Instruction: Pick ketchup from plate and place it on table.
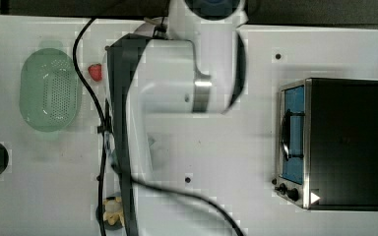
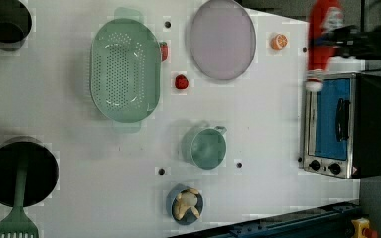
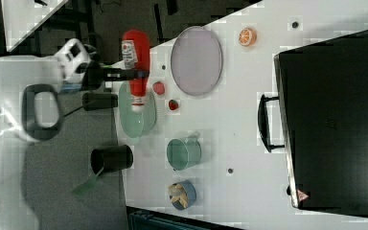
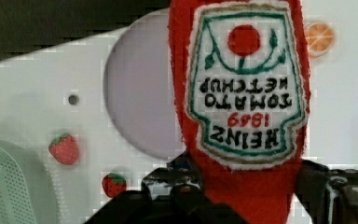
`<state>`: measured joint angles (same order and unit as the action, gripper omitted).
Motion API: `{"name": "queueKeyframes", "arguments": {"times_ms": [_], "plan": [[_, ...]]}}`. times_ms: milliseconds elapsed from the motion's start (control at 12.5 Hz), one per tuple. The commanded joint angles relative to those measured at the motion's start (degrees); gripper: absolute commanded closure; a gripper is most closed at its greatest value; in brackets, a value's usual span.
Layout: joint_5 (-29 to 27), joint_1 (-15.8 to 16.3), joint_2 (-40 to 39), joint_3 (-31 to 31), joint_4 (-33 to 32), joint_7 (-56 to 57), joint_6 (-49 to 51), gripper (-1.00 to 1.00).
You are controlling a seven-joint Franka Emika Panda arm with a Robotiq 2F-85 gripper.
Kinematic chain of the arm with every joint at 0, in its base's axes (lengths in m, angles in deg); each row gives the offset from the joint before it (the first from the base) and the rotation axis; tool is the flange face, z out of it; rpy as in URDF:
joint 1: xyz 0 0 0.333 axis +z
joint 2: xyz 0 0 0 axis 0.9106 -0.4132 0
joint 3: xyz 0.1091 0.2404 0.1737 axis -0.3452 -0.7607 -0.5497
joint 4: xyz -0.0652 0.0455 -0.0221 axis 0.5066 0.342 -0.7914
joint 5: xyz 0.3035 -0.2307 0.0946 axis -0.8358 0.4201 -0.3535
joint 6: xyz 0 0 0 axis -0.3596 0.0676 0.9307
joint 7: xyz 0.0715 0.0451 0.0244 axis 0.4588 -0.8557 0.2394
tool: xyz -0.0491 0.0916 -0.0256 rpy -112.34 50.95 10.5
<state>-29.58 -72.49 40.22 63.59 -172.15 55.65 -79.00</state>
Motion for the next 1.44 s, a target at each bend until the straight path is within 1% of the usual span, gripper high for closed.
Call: {"name": "queueKeyframes", "arguments": {"times_ms": [80, 240, 400, 800, 1040, 1280, 1440], "plan": [[-0.9, -3.1, 2.7, 2.1, -1.9, -2.2, 5.2, -0.16], [-0.9, -3.2, 5.8, 3.9, -6.2, -3.1, 6.6, -0.16], [-0.9, -3.2, 9.0, 4.4, -11.3, -4.6, 5.3, -0.16], [-0.8, -2.6, 15.9, 3.3, -25.8, -10.2, -2.5, -0.16], [-0.1, -2.6, 17.0, 2.1, -34.5, -10.6, -10.3, -0.16], [5.7, -2.6, 16.4, 1.7, -42.5, -12.7, -19.4, -0.16], [6.0, -2.6, 14.5, 1.4, -45.8, -15.0, -22.9, -0.16]]}}
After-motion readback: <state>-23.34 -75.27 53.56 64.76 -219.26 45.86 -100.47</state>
